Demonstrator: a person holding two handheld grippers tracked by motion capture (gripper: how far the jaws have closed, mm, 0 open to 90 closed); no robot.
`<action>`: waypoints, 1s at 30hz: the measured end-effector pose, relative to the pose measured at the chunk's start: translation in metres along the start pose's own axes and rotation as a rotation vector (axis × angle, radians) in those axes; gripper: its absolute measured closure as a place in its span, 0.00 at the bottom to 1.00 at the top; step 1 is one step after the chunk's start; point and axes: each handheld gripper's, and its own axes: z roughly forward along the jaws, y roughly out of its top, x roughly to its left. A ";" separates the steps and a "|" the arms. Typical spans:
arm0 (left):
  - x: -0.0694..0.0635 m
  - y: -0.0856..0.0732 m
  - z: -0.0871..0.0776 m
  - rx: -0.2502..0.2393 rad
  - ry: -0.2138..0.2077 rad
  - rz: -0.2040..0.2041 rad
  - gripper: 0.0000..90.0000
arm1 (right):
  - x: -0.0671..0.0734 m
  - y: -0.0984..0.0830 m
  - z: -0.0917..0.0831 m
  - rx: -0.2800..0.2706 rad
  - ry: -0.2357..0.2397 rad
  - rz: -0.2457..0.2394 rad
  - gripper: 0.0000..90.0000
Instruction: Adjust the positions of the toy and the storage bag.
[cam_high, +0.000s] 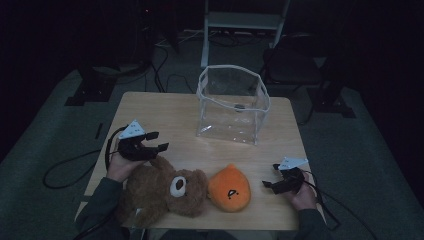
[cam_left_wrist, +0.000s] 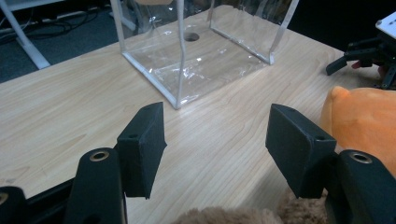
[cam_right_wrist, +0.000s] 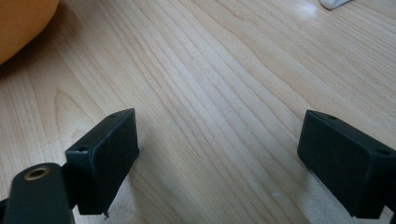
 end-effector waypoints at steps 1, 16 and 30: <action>0.000 0.002 0.001 0.001 -0.003 0.004 0.42 | 0.000 0.000 0.000 0.000 0.000 0.000 0.13; -0.006 0.031 0.010 -0.026 -0.026 0.056 0.42 | 0.000 0.000 0.000 -0.001 -0.001 -0.003 0.13; -0.005 0.058 0.022 -0.027 -0.042 0.099 0.42 | 0.000 0.000 0.000 -0.002 -0.001 0.000 0.13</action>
